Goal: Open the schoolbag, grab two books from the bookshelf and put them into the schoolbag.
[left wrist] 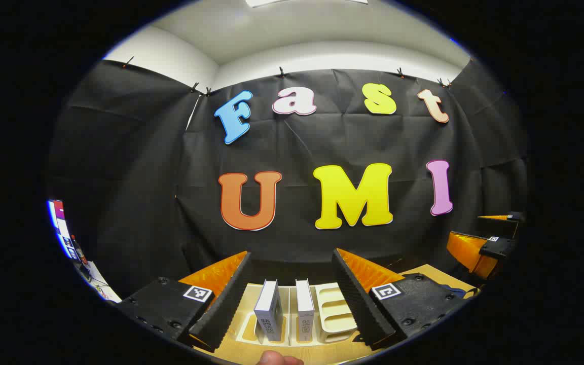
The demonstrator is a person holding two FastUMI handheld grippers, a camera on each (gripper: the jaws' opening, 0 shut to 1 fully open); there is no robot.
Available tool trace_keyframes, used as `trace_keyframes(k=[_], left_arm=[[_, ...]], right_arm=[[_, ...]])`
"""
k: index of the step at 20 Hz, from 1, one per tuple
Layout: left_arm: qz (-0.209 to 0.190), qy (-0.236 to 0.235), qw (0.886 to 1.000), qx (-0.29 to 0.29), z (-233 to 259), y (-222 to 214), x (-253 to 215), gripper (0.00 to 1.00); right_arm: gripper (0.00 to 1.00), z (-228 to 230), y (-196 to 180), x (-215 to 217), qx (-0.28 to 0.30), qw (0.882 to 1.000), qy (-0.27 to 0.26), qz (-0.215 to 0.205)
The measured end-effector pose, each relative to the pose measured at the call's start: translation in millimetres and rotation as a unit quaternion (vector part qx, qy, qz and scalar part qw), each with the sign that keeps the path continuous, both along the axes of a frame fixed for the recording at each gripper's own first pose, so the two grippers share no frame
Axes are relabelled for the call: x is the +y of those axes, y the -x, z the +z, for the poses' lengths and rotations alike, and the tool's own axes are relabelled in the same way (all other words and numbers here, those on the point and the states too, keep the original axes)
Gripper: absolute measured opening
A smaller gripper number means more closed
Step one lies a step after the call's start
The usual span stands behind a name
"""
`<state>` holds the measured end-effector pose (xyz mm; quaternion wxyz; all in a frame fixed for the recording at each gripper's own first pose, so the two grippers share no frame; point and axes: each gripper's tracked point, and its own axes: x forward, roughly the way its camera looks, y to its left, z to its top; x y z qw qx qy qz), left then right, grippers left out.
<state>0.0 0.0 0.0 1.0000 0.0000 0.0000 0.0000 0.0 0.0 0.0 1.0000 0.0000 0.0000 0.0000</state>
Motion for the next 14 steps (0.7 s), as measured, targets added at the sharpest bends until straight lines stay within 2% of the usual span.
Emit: trace_keyframes(k=[3, 11, 14], left_arm=[[0.000, -0.003, 1.000, -0.002, 1.6, -3.7, 1.6, 0.98], [-0.010, -0.002, 1.000, 0.000, 1.3, -6.1, -5.6, 0.98], [-0.010, -0.004, 1.000, 0.001, 1.0, -5.0, -6.3, 0.98]], right_arm=[[0.97, 3.9, -2.2, 3.1, -0.002, 1.000, 0.006, 0.001], [0.94, 5.9, -4.1, 7.1, -0.008, 1.000, 0.011, 0.003], [0.95, 3.8, -3.6, 7.3, -0.006, 1.000, 0.010, 0.000]])
